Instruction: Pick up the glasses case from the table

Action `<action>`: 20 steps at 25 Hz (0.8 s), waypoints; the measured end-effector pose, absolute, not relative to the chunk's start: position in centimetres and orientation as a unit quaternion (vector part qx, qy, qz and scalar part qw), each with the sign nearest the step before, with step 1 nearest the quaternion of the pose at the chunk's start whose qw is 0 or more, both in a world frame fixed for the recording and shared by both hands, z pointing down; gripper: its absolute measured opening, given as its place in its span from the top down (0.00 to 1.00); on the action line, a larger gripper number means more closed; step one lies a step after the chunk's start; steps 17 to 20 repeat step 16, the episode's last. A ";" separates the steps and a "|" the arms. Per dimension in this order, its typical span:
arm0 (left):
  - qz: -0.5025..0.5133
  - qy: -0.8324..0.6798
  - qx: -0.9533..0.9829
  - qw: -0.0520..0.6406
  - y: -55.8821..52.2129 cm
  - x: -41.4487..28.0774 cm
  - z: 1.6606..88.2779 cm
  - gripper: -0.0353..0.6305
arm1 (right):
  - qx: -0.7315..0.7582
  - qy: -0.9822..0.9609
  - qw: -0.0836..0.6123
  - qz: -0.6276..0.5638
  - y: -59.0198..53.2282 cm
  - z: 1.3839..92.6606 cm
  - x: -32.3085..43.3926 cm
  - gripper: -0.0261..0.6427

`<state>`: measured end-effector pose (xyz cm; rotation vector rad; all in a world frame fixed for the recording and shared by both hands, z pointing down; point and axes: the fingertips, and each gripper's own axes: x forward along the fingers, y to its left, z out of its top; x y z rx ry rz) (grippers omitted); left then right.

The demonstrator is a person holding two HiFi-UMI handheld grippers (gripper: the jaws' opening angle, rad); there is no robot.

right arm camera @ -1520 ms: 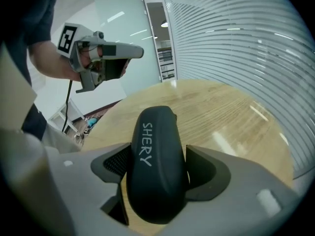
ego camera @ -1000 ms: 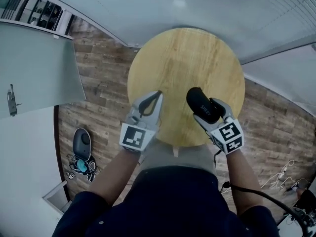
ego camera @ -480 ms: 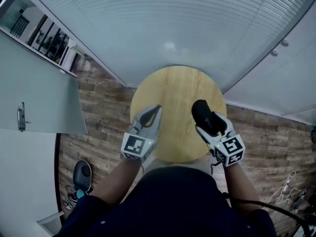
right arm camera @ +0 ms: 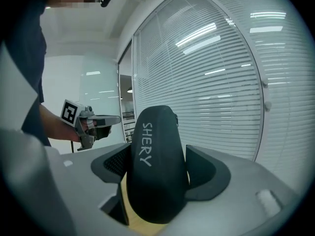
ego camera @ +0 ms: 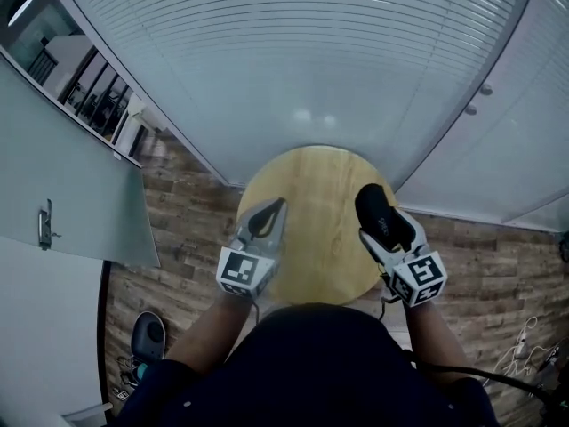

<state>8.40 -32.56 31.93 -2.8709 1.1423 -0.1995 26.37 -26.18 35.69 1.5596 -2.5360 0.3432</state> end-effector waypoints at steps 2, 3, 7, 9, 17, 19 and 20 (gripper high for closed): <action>-0.064 0.370 -0.926 0.024 -32.7 8.3 31.4 0.94 | 0.526 -0.842 0.063 0.103 -26.1 34.9 26.6 0.43; -0.063 0.371 -0.926 0.024 -32.9 8.3 31.1 0.94 | 0.528 -0.841 0.061 0.098 -26.1 34.6 26.6 0.43; -0.058 0.366 -0.928 0.032 -33.1 8.3 30.3 0.94 | 0.533 -0.840 0.054 0.089 -26.4 33.9 26.5 0.43; -0.058 0.362 -0.930 0.036 -33.0 8.4 30.1 0.94 | 0.536 -0.838 0.049 0.086 -26.4 33.6 26.5 0.43; -0.063 0.361 -0.929 0.049 -34.3 8.5 29.3 0.94 | 0.538 -0.838 0.044 0.078 -27.1 33.3 27.0 0.43; -0.063 0.361 -0.929 0.049 -34.3 8.5 29.3 0.94 | 0.538 -0.838 0.044 0.078 -27.1 33.3 27.0 0.43; -0.063 0.361 -0.929 0.049 -34.3 8.5 29.3 0.94 | 0.538 -0.838 0.044 0.078 -27.1 33.3 27.0 0.43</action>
